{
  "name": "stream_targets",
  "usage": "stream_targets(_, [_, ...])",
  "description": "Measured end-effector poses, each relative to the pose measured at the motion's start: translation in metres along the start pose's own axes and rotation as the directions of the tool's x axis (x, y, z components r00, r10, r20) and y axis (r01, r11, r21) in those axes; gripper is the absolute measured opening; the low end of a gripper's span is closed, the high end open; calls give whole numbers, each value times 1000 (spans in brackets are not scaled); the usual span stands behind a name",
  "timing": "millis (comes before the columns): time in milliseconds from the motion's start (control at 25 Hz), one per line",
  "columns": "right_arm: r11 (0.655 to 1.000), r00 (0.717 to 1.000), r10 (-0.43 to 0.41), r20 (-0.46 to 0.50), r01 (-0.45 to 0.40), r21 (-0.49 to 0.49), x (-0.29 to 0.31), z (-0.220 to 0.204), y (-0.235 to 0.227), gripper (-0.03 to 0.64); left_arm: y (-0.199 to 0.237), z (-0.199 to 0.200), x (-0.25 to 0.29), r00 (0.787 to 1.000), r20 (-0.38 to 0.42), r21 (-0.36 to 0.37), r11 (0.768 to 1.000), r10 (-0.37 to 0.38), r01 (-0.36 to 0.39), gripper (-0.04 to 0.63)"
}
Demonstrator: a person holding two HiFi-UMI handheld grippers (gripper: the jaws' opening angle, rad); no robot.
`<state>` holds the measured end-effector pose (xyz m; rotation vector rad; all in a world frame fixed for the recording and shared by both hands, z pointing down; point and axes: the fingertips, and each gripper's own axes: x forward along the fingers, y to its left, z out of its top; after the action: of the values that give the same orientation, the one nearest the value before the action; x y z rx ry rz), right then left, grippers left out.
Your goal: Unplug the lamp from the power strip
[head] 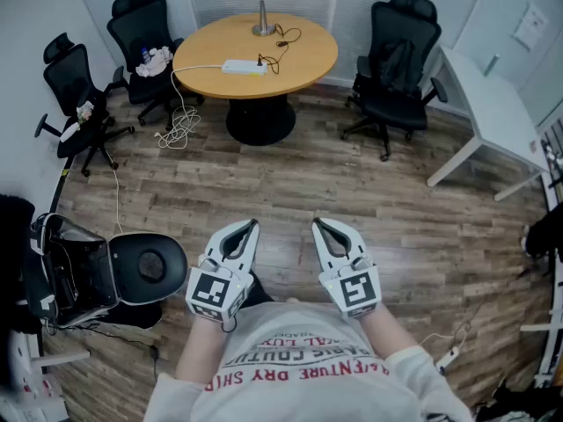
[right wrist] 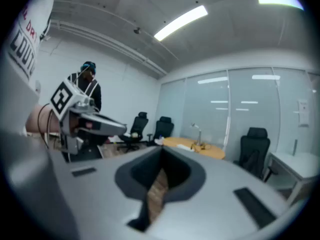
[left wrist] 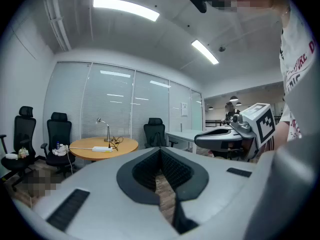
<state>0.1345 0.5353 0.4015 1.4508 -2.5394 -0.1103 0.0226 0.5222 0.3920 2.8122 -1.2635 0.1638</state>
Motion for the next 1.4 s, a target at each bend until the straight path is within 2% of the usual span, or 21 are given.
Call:
stream_targets(360, [999,1000,-16,-19,17,29,3,-5,-1,28,2,-5,2,1000,-14,-13,1000,-17,17,28])
stream_targets(520, [997,999,-30,-14,31,72,11,-6,-6,28,10,-10,12,999,-31,-22,999,-31,31,26])
stream_targets(720, [996,999,-29,-34,32,80,37,-9,-11,29,32,-15,29,998,-45,-31,998,-54,52,28])
stream_targets(1080, [994,994,-44,-95,53,94,127,-11,-14,29,123,-17,69,995,-54,-58,995,-88,84,28])
stream_targets(1400, [981,982,-127,-140,146,132,231,8,-29,29,230,-2,105,988,-63,-46,989,-141,138,27])
